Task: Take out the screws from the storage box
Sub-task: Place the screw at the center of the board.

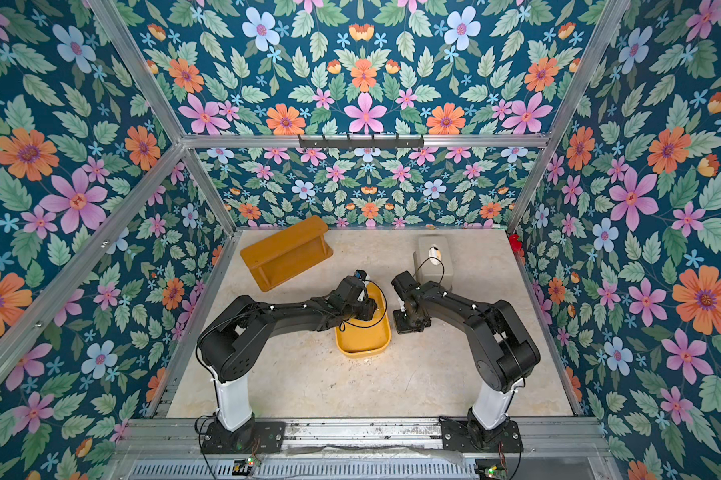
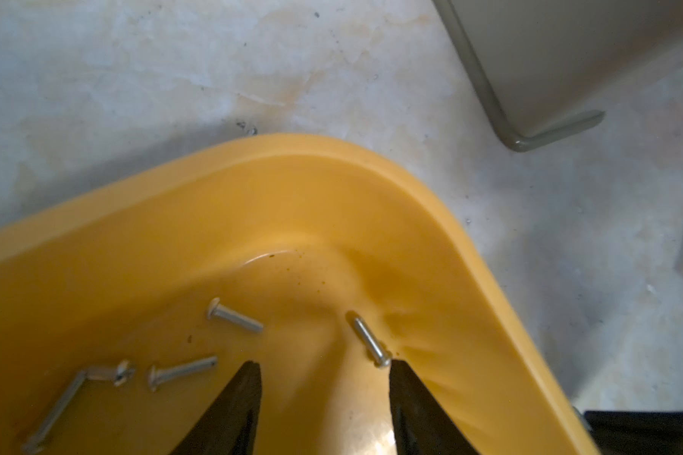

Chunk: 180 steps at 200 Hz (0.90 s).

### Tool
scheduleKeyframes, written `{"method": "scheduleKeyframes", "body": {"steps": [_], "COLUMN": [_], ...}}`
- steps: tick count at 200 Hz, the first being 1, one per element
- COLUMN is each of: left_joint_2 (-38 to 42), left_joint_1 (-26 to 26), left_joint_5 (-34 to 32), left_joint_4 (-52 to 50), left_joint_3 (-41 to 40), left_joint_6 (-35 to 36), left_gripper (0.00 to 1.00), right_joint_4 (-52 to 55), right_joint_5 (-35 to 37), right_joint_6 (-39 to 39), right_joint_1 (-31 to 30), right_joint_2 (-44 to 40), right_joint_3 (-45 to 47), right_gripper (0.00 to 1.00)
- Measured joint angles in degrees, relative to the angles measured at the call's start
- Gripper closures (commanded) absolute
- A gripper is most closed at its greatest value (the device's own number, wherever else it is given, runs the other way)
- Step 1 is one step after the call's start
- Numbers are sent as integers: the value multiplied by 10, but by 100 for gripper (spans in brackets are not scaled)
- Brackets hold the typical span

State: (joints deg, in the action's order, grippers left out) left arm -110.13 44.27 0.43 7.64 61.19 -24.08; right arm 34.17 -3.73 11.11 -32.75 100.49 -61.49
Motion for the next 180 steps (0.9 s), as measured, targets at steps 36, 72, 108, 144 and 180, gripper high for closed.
{"method": "scheduleKeyframes", "body": {"steps": [36, 72, 108, 144, 180], "left_joint_2": [-3, -4, -15, -25, -27], "left_joint_1": [1, 1, 3, 5, 8], "left_joint_5": [-4, 0, 3, 7, 10], "left_joint_4": [-1, 11, 0, -7, -18], "left_joint_3": [-3, -8, 11, 24, 31], "left_joint_6": [2, -6, -10, 2, 2], "left_gripper": [43, 43, 47, 49, 51], "right_joint_4": [-9, -11, -15, -14, -23], "right_joint_5": [12, 26, 33, 38, 35], "right_joint_6": [13, 24, 26, 26, 27], "right_joint_1": [1, 1, -1, 0, 0], "right_joint_2": [2, 7, 11, 3, -17], "right_joint_3": [10, 12, 9, 6, 2], "right_gripper": [100, 93, 69, 64, 63]}}
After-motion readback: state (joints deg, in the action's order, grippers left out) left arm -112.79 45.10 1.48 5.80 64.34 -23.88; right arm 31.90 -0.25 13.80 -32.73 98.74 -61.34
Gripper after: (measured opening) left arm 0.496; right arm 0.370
